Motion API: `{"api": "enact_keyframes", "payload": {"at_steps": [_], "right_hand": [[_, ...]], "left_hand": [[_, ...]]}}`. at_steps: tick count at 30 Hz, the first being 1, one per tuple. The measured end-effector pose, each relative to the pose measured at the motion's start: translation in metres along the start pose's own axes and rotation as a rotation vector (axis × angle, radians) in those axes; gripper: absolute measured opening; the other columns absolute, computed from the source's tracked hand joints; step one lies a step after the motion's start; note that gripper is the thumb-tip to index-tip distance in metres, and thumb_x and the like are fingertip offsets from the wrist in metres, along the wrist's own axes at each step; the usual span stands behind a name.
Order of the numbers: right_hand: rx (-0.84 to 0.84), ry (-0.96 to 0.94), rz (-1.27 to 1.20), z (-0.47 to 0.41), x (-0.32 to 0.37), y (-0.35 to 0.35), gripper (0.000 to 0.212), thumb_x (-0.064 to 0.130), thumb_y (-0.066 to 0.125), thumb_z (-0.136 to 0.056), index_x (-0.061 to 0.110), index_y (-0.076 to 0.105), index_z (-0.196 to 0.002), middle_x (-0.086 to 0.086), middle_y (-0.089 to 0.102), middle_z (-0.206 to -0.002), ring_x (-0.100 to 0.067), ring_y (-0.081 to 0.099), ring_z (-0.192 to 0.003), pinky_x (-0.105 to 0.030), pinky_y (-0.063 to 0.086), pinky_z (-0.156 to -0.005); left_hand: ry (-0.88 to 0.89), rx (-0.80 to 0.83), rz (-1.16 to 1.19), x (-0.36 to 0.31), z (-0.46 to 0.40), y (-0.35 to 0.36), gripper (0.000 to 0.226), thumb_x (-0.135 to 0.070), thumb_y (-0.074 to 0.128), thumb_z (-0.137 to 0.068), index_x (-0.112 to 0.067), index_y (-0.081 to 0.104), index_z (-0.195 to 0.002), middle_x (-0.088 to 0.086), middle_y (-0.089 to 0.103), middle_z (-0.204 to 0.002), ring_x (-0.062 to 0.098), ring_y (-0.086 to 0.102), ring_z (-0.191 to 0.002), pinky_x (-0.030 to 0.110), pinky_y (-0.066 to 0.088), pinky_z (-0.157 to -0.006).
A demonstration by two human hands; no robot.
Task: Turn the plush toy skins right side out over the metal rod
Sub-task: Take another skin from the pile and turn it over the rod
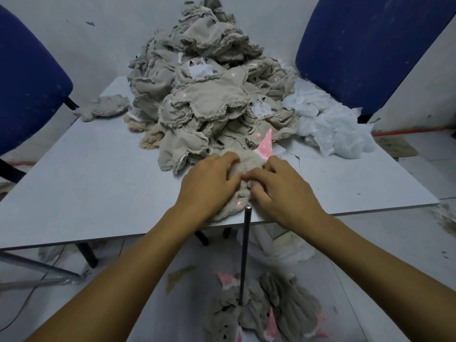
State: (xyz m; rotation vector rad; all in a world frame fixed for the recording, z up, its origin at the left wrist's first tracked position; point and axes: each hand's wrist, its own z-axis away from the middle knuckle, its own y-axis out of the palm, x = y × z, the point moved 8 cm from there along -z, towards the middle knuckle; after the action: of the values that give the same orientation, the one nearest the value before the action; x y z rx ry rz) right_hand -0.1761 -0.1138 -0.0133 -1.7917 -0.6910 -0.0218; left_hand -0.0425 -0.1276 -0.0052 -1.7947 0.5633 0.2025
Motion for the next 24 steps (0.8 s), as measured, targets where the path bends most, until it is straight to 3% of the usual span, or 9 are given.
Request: {"api": "enact_keyframes", "payload": {"at_steps": [4, 8, 11, 13, 17, 20, 22, 24], "right_hand": [[-0.014, 0.107, 0.052, -0.006, -0.005, 0.000, 0.028, 0.049, 0.045, -0.094, 0.027, 0.062, -0.091, 0.007, 0.049, -0.090, -0.014, 0.048, -0.089, -0.031, 0.036, -0.061], [-0.073, -0.007, -0.076, -0.004, 0.003, -0.007, 0.027, 0.018, 0.067, -0.084, 0.011, 0.046, -0.069, 0.001, 0.048, -0.076, -0.021, 0.048, -0.070, -0.040, 0.042, -0.061], [-0.125, -0.187, -0.173, -0.006, 0.016, -0.024, 0.027, -0.003, 0.069, -0.071, 0.010, 0.045, -0.071, 0.002, 0.044, -0.076, -0.022, 0.044, -0.067, -0.038, 0.040, -0.059], [-0.153, -0.253, -0.233, -0.011, 0.018, -0.035, 0.030, -0.008, 0.067, -0.069, 0.011, 0.045, -0.075, 0.003, 0.044, -0.079, -0.020, 0.043, -0.069, -0.034, 0.039, -0.061], [-0.172, -0.256, -0.226, -0.015, 0.014, -0.042, 0.019, -0.009, 0.066, -0.076, 0.008, 0.058, -0.080, -0.006, 0.050, -0.092, -0.022, 0.051, -0.078, -0.036, 0.044, -0.068], [-0.156, -0.122, -0.181, -0.019, 0.003, -0.039, 0.007, 0.013, 0.068, -0.086, 0.016, 0.074, -0.090, -0.009, 0.050, -0.113, -0.026, 0.050, -0.105, -0.041, 0.046, -0.085], [-0.085, 0.012, -0.077, -0.020, -0.005, -0.035, 0.028, 0.046, 0.061, -0.085, 0.027, 0.075, -0.100, -0.003, 0.042, -0.122, -0.024, 0.041, -0.116, -0.045, 0.046, -0.092], [-0.044, 0.076, 0.026, -0.018, -0.005, -0.031, 0.046, 0.061, 0.053, -0.081, 0.032, 0.070, -0.112, 0.001, 0.037, -0.125, -0.021, 0.037, -0.118, -0.048, 0.046, -0.091]], "left_hand": [[-0.091, 0.040, -0.161, 0.004, -0.008, 0.008, 0.033, -0.054, 0.053, -0.091, -0.027, 0.058, -0.109, 0.000, 0.067, -0.096, 0.027, 0.062, -0.093, 0.034, 0.046, -0.067], [0.149, -0.015, -0.359, -0.019, -0.016, 0.004, 0.031, -0.042, 0.058, -0.091, -0.024, 0.060, -0.117, 0.003, 0.051, -0.123, 0.027, 0.046, -0.114, 0.039, 0.043, -0.081], [0.349, 0.089, -0.239, -0.029, -0.019, 0.003, 0.058, -0.023, 0.066, -0.085, -0.026, 0.047, -0.141, 0.003, 0.042, -0.142, 0.026, 0.042, -0.124, 0.044, 0.043, -0.092], [0.316, 0.118, -0.086, -0.029, -0.018, 0.001, 0.071, -0.022, 0.067, -0.085, -0.029, 0.037, -0.148, 0.000, 0.045, -0.142, 0.025, 0.053, -0.118, 0.046, 0.051, -0.085], [0.285, -0.130, -0.141, -0.032, -0.012, -0.018, 0.047, -0.026, 0.061, -0.087, -0.023, 0.053, -0.134, 0.003, 0.063, -0.116, 0.033, 0.064, -0.092, 0.044, 0.053, -0.065], [0.245, -0.238, -0.179, -0.030, -0.011, -0.025, 0.032, -0.030, 0.058, -0.087, -0.017, 0.059, -0.116, 0.005, 0.065, -0.095, 0.035, 0.063, -0.083, 0.040, 0.049, -0.057], [0.194, -0.284, -0.136, -0.028, -0.010, -0.028, 0.030, -0.027, 0.059, -0.086, -0.016, 0.057, -0.113, 0.006, 0.067, -0.086, 0.034, 0.063, -0.077, 0.038, 0.047, -0.055], [0.129, -0.331, -0.030, -0.029, -0.008, -0.032, 0.033, -0.023, 0.059, -0.084, -0.016, 0.054, -0.115, 0.007, 0.065, -0.076, 0.034, 0.062, -0.070, 0.037, 0.046, -0.054]]}}
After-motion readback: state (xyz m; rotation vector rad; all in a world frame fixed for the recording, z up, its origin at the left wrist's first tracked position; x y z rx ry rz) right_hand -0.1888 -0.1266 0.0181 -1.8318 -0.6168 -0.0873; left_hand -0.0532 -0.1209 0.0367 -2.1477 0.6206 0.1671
